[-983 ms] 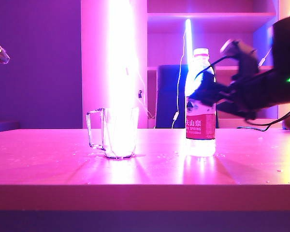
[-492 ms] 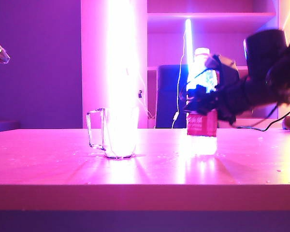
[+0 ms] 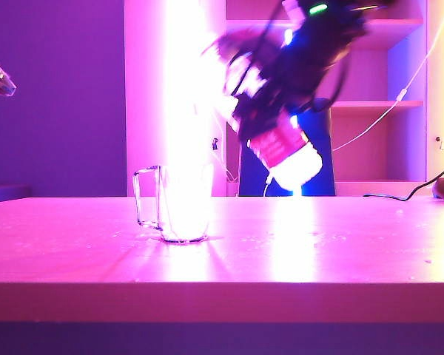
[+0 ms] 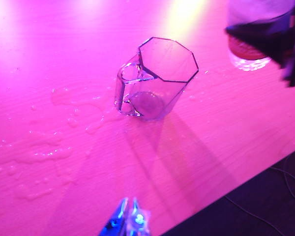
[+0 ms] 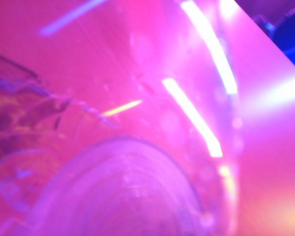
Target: Pick up the mineral water bottle on the table and pour water into the mug until it's half full.
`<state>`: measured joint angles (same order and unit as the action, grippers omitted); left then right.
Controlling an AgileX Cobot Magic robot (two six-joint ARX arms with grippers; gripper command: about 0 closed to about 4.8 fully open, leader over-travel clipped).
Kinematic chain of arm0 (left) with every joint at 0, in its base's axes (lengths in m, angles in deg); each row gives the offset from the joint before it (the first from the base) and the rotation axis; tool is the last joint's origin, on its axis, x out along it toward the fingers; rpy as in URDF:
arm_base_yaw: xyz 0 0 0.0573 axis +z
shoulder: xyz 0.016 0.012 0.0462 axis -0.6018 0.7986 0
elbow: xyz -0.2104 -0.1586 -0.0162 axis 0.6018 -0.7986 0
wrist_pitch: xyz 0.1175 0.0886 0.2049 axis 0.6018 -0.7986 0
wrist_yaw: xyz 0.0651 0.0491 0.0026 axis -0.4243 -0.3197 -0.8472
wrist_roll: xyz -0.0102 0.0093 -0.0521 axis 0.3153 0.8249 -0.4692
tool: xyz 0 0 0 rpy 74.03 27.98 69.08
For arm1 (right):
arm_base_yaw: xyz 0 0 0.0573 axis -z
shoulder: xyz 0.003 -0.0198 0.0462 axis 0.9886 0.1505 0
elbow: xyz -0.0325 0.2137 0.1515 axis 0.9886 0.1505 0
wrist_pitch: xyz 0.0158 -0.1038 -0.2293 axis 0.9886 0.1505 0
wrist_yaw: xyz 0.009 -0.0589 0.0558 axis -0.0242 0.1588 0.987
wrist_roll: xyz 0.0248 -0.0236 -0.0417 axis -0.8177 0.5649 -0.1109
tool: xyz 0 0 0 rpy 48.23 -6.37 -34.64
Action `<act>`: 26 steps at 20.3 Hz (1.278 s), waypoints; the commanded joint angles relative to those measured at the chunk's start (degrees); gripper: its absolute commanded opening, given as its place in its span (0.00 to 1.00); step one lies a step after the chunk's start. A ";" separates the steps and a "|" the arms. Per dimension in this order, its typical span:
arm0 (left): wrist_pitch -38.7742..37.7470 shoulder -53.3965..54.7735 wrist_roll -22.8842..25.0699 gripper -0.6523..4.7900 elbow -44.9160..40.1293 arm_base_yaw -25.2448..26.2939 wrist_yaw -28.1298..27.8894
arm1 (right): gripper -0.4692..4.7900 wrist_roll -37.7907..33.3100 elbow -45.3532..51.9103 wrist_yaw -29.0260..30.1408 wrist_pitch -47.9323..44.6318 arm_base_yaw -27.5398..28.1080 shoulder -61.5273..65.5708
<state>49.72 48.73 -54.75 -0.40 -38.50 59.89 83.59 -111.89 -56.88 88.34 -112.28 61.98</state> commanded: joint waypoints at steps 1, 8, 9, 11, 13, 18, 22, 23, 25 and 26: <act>2.51 -0.15 0.13 0.11 0.31 0.07 0.00 | 0.55 9.46 -3.87 -13.11 0.63 -1.95 3.04; 2.84 -0.15 0.11 0.11 0.31 0.04 0.04 | 0.55 29.20 -4.52 -27.30 1.33 -4.13 5.55; 2.73 -0.15 0.11 0.11 0.31 0.04 0.04 | 0.55 31.34 -4.52 -29.35 1.09 -4.13 5.55; 2.43 -0.15 0.11 0.11 0.31 0.02 0.04 | 0.55 34.99 -4.52 -31.71 0.61 -4.15 5.55; 2.34 -0.15 0.11 0.11 0.31 0.02 0.04 | 0.58 38.16 -4.52 -33.55 -1.05 -4.17 5.55; 2.21 -0.15 0.11 0.11 0.31 0.02 0.07 | 0.58 45.40 -4.59 -37.51 -3.78 -4.59 5.53; 2.16 -0.15 0.11 0.11 0.31 0.02 0.04 | 0.58 47.91 -4.59 -38.07 -4.37 -5.75 5.53; 2.05 -0.15 0.11 0.11 0.31 0.02 0.04 | 0.58 47.93 -4.59 -38.14 -4.48 -6.03 5.53; 1.99 -0.15 0.11 0.11 0.31 0.02 0.04 | 0.58 47.93 -4.59 -38.27 -4.48 -6.62 5.53; 2.01 -0.15 0.11 0.11 0.31 0.02 0.04 | 0.58 47.93 -4.59 -38.62 -4.46 -6.67 5.53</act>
<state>51.64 48.67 -54.66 -0.40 -38.46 59.87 131.57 -115.83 -94.34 86.22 -118.79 68.41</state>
